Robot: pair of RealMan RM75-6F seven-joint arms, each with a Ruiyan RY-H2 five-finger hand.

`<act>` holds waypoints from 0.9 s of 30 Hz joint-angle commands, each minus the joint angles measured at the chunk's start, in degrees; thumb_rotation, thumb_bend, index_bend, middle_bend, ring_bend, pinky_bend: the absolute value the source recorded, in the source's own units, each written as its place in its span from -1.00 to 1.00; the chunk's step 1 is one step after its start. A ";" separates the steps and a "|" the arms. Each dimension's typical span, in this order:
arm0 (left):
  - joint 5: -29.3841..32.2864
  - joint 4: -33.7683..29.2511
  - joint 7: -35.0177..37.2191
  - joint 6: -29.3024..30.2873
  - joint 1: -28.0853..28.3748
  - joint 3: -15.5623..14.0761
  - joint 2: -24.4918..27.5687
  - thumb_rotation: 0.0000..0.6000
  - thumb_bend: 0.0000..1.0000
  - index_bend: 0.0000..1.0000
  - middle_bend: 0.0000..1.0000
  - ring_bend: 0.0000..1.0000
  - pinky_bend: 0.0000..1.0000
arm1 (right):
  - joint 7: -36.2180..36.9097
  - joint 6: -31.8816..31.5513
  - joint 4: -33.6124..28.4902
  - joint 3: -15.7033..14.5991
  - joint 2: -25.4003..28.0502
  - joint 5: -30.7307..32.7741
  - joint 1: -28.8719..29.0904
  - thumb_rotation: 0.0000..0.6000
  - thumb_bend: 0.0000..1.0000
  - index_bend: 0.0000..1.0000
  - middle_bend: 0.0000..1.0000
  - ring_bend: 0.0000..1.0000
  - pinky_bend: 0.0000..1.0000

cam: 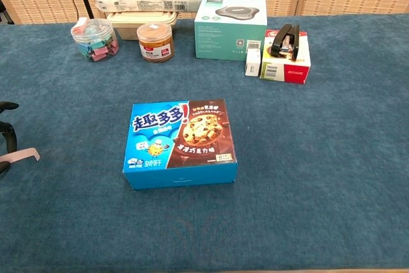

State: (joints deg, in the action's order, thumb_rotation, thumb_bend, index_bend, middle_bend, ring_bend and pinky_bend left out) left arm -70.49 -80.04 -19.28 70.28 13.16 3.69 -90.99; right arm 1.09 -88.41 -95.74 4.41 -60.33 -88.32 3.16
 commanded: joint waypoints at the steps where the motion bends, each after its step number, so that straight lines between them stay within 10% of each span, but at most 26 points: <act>1: 0.11 -0.07 -0.25 0.00 0.04 -0.05 -0.05 1.00 -0.25 0.10 -1.00 -1.00 -1.00 | 0.04 0.01 -0.02 0.00 0.02 0.00 0.01 1.00 -1.00 -1.00 -1.00 -1.00 -1.00; 27: 0.34 -0.29 -1.63 0.68 0.21 -0.39 -0.56 1.00 -0.11 0.27 -1.00 -1.00 -1.00 | 0.42 0.06 0.03 0.01 0.15 0.06 0.03 1.00 -1.00 -1.00 -1.00 -1.00 -1.00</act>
State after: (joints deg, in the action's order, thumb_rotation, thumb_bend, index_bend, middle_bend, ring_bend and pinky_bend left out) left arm -70.13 -80.30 -20.93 70.94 13.36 3.28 -91.57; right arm 1.52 -88.34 -95.71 4.42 -60.18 -88.27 3.19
